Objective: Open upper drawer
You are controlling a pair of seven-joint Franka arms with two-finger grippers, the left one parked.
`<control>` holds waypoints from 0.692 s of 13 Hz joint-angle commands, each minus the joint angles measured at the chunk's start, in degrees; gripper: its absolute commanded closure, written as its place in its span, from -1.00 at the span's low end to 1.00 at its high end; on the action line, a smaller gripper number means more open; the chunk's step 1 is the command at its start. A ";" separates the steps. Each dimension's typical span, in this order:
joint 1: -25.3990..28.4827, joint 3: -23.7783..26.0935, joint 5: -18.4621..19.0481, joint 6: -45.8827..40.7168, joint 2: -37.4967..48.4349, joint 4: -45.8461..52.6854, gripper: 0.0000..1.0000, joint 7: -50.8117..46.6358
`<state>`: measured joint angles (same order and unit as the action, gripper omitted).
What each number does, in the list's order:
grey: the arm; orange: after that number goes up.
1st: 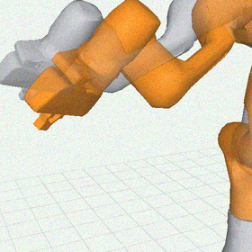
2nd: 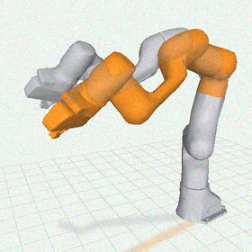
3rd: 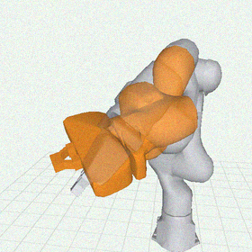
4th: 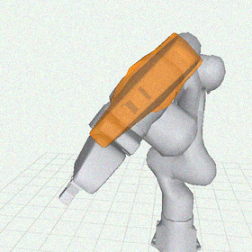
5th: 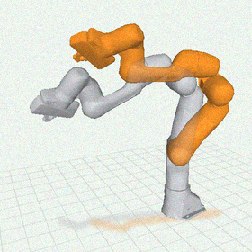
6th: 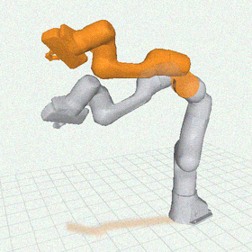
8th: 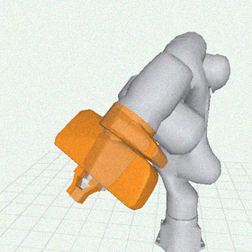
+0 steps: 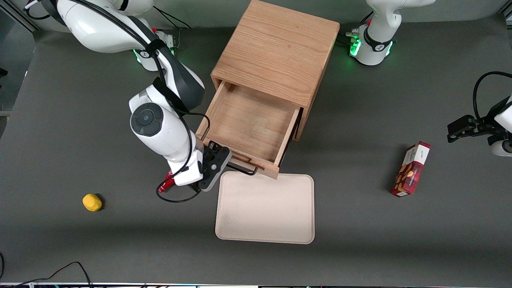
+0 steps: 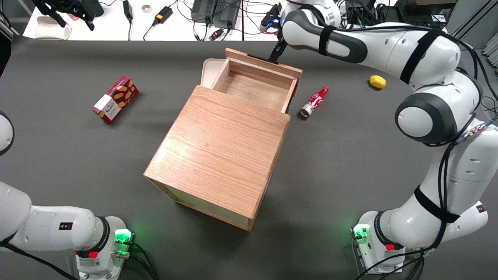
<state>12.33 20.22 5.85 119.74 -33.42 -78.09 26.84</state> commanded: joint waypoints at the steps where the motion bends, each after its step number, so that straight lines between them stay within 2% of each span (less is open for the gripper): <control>1: 0.76 -1.33 -2.06 1.28 -1.04 2.24 -1.00 1.72; 5: -1.51 -1.59 -10.93 1.28 1.94 2.51 -1.00 0.06; 9: -8.53 -2.03 -11.65 -2.12 12.90 -2.91 -1.00 -0.29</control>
<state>7.11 18.62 -3.60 120.19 -28.02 -75.38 26.86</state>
